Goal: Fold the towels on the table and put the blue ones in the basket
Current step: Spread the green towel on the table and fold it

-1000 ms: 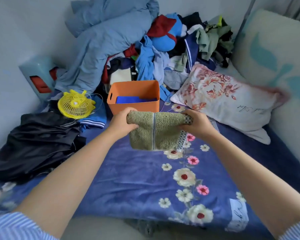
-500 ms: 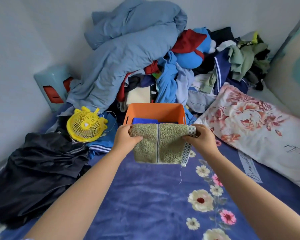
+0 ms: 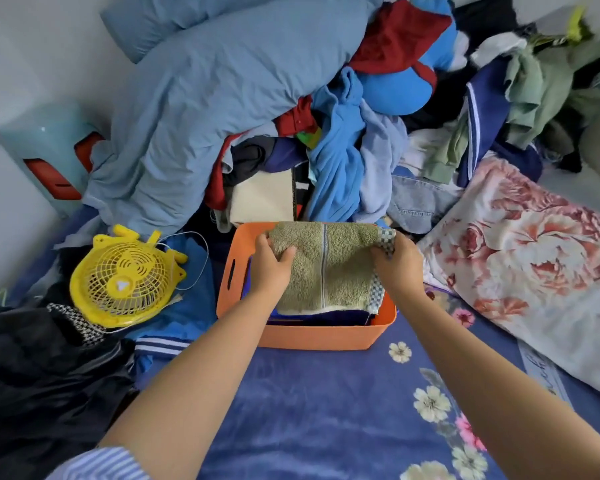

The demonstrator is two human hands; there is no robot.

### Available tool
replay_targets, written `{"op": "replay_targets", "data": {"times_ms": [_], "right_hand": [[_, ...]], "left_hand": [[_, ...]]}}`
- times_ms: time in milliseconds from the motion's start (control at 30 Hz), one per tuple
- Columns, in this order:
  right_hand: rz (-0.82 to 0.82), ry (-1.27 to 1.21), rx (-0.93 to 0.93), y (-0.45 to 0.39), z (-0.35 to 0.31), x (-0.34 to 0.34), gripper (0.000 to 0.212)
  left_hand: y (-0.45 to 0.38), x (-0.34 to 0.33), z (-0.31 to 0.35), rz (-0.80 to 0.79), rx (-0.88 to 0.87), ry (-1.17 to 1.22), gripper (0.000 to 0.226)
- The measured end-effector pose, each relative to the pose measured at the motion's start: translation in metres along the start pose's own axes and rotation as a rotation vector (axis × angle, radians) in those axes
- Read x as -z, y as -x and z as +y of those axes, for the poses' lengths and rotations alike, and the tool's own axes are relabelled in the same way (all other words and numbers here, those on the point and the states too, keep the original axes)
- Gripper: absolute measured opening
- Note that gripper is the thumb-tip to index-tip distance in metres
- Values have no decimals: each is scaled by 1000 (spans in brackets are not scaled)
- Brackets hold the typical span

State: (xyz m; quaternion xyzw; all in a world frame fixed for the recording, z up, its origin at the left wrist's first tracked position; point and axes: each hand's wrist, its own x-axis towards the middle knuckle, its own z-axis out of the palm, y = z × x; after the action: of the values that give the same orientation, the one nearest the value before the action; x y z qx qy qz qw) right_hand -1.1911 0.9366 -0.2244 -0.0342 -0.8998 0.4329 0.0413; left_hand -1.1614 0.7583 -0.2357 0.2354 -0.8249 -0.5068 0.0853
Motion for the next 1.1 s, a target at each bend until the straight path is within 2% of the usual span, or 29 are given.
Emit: {"op": "replay_targets", "data": {"times_ms": [67,133,233,433,533,633,733,833,900,967,1100], "right_hand": [[-28,100,-81,-22,17,-24,8],[-82,207,-139,-36,31,-42,22],[-152,352,-199,-62,56,-75,28],[-273,593,-260,-101,104,-130,40],[-270,677,-257,-119,126,-151,40],[-229,651,-297,-128,142,-166,43],[-200,674,-239,-125,159,-182,54],[-260,805,11,-109,179,-194,61],[-322,859,67,-104,192,-197,57],[-368,875,56,-104,203,-200,56],[-433,857,22,-110,216,-209,60]], "left_hand": [[-25,-26,-14,-97,56,-104,50],[-41,-48,-31,-138,73,-196,47],[-68,-83,-60,-188,111,-250,40],[-106,-146,-110,-266,198,-404,52],[-122,-175,-131,-260,222,-428,51],[-134,-191,-145,-272,222,-445,54],[-140,-200,-161,-253,139,-473,59],[-127,-199,-173,-208,-216,-562,58],[-121,-199,-185,-248,-400,-664,56],[-123,-197,-200,-348,-382,-794,59],[-123,-203,-222,-348,-319,-930,61]]}}
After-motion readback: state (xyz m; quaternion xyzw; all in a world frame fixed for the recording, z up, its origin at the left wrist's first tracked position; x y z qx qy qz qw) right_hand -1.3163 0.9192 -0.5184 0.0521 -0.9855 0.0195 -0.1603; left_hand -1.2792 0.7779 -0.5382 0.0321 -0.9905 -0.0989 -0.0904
